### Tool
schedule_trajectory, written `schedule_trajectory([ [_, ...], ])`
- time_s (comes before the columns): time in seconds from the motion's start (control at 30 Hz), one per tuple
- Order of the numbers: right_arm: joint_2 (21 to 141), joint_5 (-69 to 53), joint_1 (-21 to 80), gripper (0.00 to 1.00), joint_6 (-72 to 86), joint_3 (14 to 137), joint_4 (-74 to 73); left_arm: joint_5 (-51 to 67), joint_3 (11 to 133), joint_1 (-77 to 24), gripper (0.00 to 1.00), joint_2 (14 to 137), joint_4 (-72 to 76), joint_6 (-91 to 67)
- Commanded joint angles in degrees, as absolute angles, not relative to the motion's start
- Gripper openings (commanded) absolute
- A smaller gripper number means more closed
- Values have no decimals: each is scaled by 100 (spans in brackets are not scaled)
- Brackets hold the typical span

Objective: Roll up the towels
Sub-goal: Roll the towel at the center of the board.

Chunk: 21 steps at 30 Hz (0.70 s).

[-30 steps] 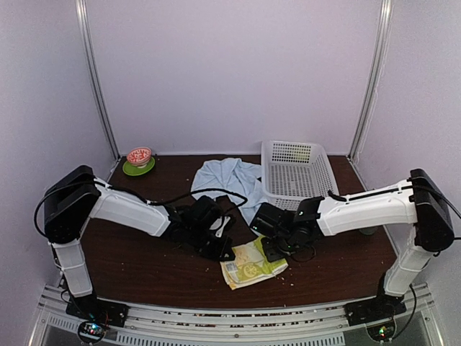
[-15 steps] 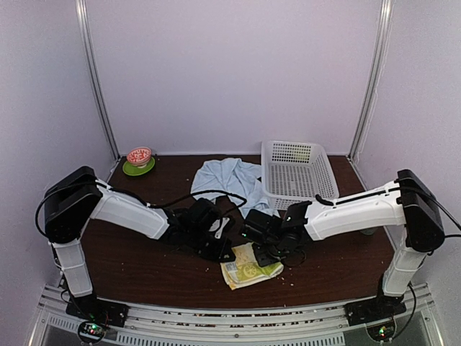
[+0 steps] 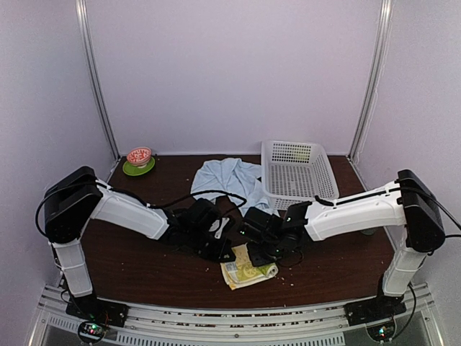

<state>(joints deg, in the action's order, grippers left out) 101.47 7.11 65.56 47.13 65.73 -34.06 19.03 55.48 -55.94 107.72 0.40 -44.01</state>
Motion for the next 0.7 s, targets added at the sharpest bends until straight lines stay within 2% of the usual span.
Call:
schedule_trajectory([
  [0.0, 9935, 417, 6593, 21, 4849, 6486, -2971, 1898, 5401, -5571, 0, 10934, 26, -4416],
  [0.23, 9990, 55, 6592, 23, 4931, 6247, -2550, 1898, 5396, -5572, 0, 10904, 3, -4407],
  [0.67, 9809, -499, 6574, 37, 4930, 5265, -1488, 1865, 5655, -5511, 0, 9914, -604, -4219],
])
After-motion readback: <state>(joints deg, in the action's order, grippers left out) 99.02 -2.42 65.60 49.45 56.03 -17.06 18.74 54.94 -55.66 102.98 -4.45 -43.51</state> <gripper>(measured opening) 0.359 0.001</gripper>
